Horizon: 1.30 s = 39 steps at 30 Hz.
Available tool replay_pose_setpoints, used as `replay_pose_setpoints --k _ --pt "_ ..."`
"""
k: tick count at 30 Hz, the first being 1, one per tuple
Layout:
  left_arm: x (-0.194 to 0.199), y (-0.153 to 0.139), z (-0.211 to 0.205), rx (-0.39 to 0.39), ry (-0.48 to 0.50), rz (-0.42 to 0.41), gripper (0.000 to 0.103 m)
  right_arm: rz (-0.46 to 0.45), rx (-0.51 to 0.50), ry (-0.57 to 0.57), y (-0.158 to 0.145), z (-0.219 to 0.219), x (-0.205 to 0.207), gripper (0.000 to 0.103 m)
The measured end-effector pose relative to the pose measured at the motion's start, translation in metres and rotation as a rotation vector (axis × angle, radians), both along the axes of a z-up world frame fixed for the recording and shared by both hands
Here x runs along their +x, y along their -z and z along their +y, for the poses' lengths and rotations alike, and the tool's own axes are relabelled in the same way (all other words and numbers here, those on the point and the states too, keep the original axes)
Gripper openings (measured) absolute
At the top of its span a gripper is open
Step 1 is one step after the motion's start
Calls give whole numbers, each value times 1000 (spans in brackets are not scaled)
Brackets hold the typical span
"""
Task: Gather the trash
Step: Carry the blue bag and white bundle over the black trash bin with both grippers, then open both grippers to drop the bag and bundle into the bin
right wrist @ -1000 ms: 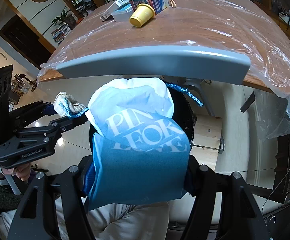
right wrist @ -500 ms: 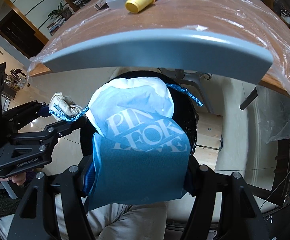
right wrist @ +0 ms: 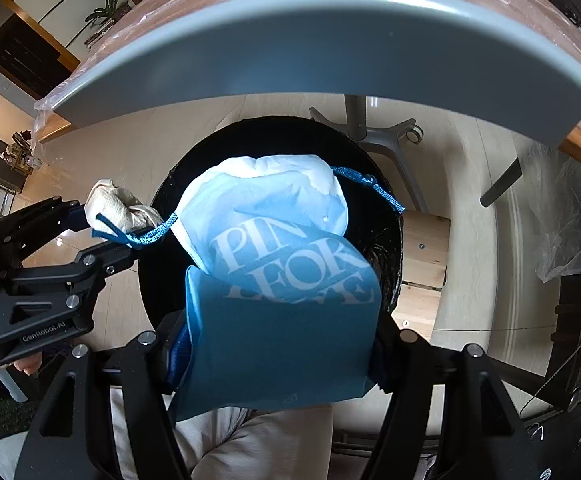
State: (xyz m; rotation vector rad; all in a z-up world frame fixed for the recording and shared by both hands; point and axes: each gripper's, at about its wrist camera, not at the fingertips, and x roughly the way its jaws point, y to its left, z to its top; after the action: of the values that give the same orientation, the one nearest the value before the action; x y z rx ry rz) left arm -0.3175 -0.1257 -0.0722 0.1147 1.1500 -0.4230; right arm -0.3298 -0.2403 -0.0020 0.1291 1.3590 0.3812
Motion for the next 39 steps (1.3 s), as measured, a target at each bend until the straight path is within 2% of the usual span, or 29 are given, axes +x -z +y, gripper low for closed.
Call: replay_pose_setpoints --k 24,39 --pt "12 33 -14 67 36 52 52 45 -60 -2 27 8 15 66" --pt "16 46 -19 112 67 68 52 61 -79 3 32 13 18 66"
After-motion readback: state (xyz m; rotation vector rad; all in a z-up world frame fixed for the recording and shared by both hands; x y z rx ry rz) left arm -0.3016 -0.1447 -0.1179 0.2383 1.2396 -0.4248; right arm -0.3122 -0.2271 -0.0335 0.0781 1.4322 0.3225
